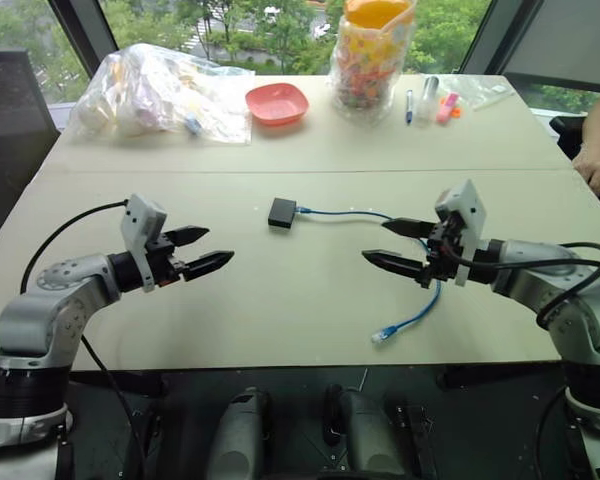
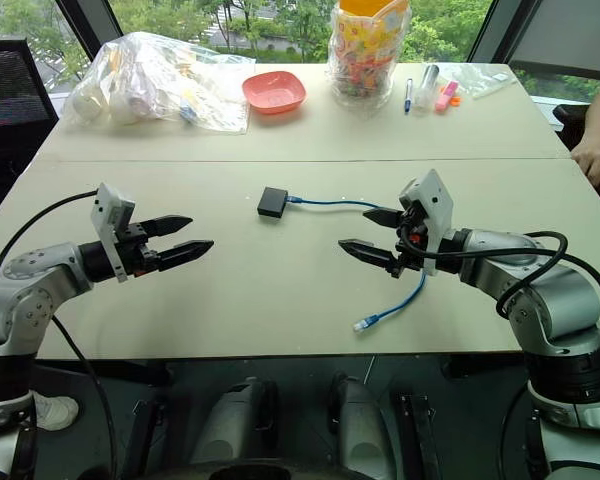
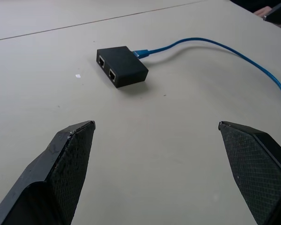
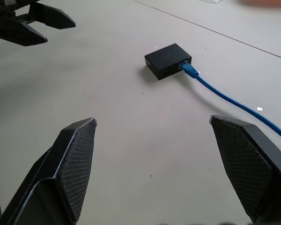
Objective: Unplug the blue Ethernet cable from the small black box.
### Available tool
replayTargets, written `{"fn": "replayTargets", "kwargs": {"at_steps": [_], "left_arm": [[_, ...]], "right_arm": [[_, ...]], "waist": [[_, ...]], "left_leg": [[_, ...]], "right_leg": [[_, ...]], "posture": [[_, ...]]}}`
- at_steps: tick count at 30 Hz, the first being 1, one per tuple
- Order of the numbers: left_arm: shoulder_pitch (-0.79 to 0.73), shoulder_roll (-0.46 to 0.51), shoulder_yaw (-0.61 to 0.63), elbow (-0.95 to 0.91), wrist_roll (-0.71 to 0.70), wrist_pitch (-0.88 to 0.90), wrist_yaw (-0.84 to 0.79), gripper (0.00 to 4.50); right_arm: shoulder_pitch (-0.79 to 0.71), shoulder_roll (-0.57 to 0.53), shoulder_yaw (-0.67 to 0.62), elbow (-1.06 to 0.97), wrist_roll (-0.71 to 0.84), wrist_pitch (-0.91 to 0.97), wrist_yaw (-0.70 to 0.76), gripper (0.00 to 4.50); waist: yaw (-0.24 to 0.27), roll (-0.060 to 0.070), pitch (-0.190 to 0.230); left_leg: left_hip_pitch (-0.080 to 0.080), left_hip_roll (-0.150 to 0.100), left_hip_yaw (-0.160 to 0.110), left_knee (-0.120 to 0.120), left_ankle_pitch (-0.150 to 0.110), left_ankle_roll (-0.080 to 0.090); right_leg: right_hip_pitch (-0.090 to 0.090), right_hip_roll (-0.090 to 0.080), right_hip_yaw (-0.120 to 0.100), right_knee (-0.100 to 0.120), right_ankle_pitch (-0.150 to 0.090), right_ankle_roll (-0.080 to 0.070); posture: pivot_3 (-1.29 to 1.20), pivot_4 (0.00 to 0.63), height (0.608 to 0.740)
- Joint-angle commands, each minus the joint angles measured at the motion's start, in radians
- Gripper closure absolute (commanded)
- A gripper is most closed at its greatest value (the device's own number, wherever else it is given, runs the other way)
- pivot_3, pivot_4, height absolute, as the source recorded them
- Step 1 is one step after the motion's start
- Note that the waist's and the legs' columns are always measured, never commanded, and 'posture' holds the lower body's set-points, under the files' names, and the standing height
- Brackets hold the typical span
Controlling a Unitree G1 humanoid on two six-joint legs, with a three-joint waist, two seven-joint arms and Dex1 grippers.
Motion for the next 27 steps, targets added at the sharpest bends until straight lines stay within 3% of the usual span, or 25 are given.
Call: {"fn": "replayTargets", "kwargs": {"at_steps": [1,22,25,27], "left_arm": [[-0.033,-0.001,0.004,-0.004,0.001,-0.022,-0.002,0.12],[-0.153,0.037,-0.091,0.152,0.124,-0.118,-0.12,0.12],[-0.232,0.067,-0.161,0.254,0.205,-0.192,-0.188,0.12],[-0.282,0.086,-0.188,0.298,0.226,-0.211,-0.238,0.12]], "right_arm": [[-0.015,0.008,-0.006,-0.016,-0.008,-0.02,-0.01,0.44],[-0.052,0.053,0.046,0.041,-0.088,-0.067,-0.03,0.44],[-0.157,0.121,0.139,0.205,-0.178,-0.152,-0.021,0.44],[-0.276,0.195,0.215,0.42,-0.271,-0.256,-0.005,0.44]], "waist": [[0.0,0.0,0.0],[0.0,0.0,0.0],[-0.003,0.0,0.0],[-0.011,0.0,0.0]], "left_leg": [[0.0,0.0,0.0,0.0,0.0,0.0],[0.0,0.0,0.0,0.0,0.0,0.0],[0.001,-0.001,0.001,0.001,0.0,0.0],[0.001,-0.001,0.002,0.001,0.0,0.0]], "right_leg": [[0.0,0.0,0.0,0.0,0.0,0.0],[0.0,0.0,0.0,0.002,0.0,0.0],[0.0,0.001,0.0,0.002,0.0,0.0],[0.0,0.002,0.0,0.002,0.001,-0.001]], "posture": [[0.0,0.15,0.74],[0.0,0.15,0.74],[0.0,0.15,0.74],[0.0,0.15,0.74]]}}
